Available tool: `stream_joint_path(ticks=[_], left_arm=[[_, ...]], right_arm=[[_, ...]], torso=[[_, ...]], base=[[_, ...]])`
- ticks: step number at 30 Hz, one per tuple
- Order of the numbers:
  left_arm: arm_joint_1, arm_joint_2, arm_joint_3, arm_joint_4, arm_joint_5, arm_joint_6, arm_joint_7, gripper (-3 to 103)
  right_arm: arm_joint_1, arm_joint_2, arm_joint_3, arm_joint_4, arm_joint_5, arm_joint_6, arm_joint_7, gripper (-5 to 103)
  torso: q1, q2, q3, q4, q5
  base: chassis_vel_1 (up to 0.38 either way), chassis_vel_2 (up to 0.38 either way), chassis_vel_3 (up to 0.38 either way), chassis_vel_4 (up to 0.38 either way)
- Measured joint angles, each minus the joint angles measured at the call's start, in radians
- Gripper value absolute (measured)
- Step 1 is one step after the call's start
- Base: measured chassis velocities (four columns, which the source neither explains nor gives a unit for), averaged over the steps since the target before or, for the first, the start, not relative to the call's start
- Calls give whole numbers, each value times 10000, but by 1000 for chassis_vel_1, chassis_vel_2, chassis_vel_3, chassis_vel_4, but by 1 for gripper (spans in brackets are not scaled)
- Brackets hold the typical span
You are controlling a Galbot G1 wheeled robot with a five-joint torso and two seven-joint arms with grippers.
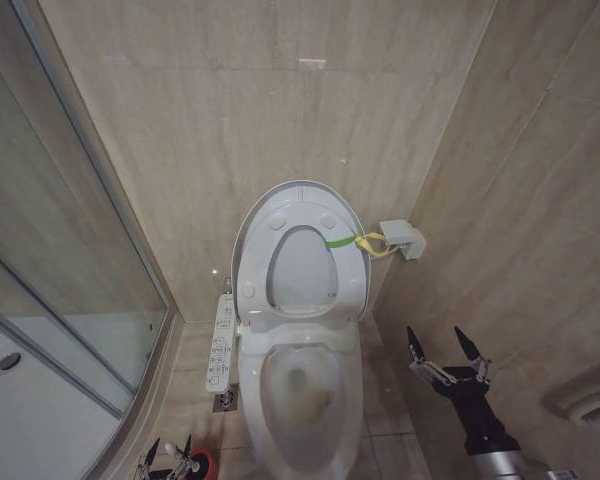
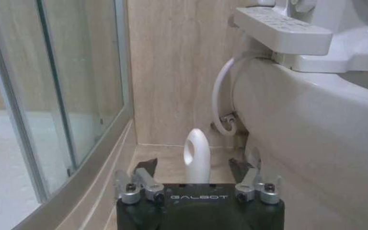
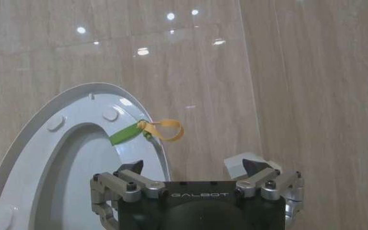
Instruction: Open the toilet lid, clean the toilet bowl with a toilet brush, close the toilet lid, and flush.
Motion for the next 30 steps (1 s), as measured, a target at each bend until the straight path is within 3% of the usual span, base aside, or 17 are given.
stream_joint_path(ticks=[1, 8, 9, 15, 16, 30], left_arm=[[0, -8, -3, 1, 44, -13, -2, 75], [-14, -29, -59, 71, 126, -82, 7, 75], [-21, -28, -75, 117, 120, -116, 58, 52], [-113, -27, -205, 453, 99, -427, 395, 52], [-145, -27, -229, 519, 91, -494, 486, 25], [-180, -82, -400, 625, -307, -1093, 894, 23]], right_arm=[[0, 0, 0, 0, 0, 0, 0, 100], [0, 0, 0, -1, 0, 0, 0, 100], [0, 0, 0, 0, 0, 0, 0, 100], [0, 0, 0, 0, 0, 0, 0, 100], [0, 0, 0, 0, 0, 0, 0, 100], [0, 0, 0, 0, 0, 0, 0, 100]], torso=[[0, 0, 0, 0, 0], [0, 0, 0, 0, 0], [0, 0, 0, 0, 0], [0, 0, 0, 0, 0], [0, 0, 0, 0, 0], [0, 0, 0, -1, -1]], base=[[0, 0, 0, 0], [0, 0, 0, 0], [0, 0, 0, 0], [0, 0, 0, 0], [0, 0, 0, 0], [0, 0, 0, 0]])
